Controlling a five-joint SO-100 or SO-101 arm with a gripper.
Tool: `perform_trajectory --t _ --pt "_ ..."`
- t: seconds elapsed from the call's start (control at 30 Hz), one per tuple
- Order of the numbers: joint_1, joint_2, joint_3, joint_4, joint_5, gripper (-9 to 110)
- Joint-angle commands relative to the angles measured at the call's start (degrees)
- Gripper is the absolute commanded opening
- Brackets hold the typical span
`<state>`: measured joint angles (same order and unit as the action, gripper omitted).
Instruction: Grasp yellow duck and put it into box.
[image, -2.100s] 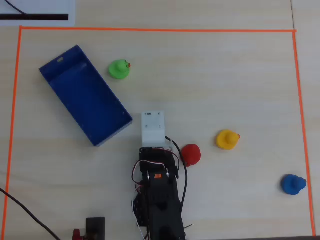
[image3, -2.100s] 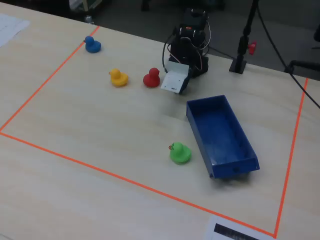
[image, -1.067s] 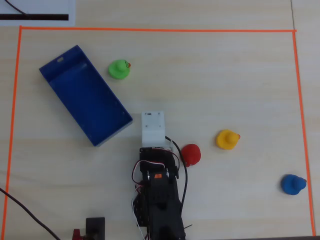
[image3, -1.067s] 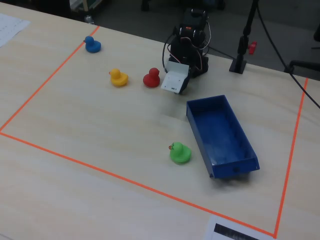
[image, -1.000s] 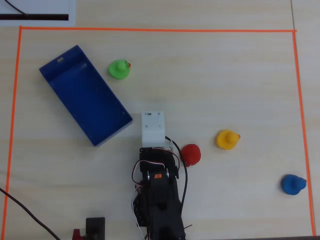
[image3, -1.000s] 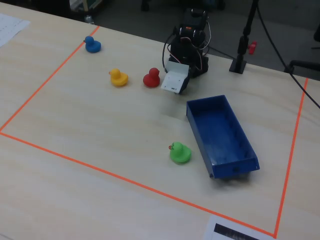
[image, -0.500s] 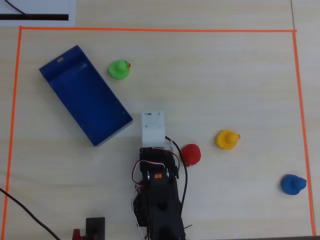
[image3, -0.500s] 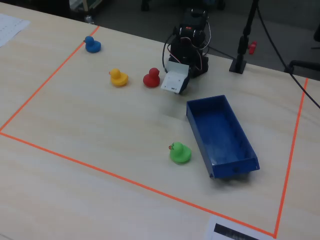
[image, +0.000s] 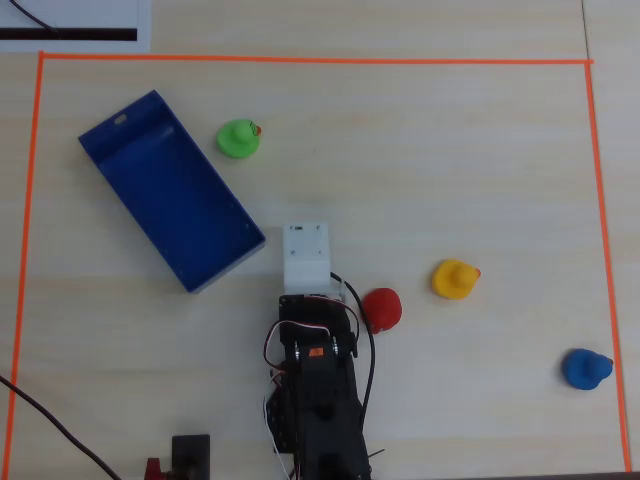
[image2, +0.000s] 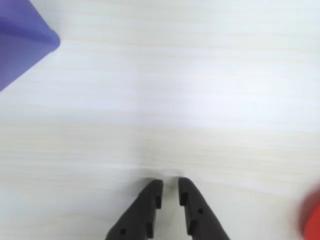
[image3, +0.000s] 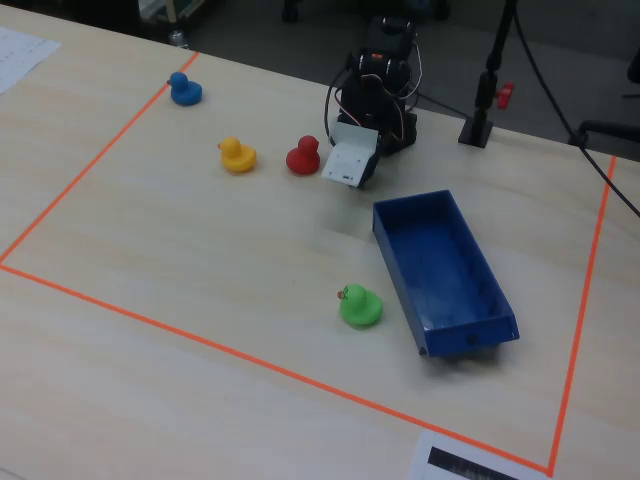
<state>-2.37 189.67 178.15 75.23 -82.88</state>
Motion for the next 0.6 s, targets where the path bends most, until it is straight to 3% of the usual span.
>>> perform_trajectory --t 0.0,0.57 --pt "-0.2 0.1 0.1 0.8 0.3 1" --pt "-1.6 0.1 0.1 0.8 0.0 1"
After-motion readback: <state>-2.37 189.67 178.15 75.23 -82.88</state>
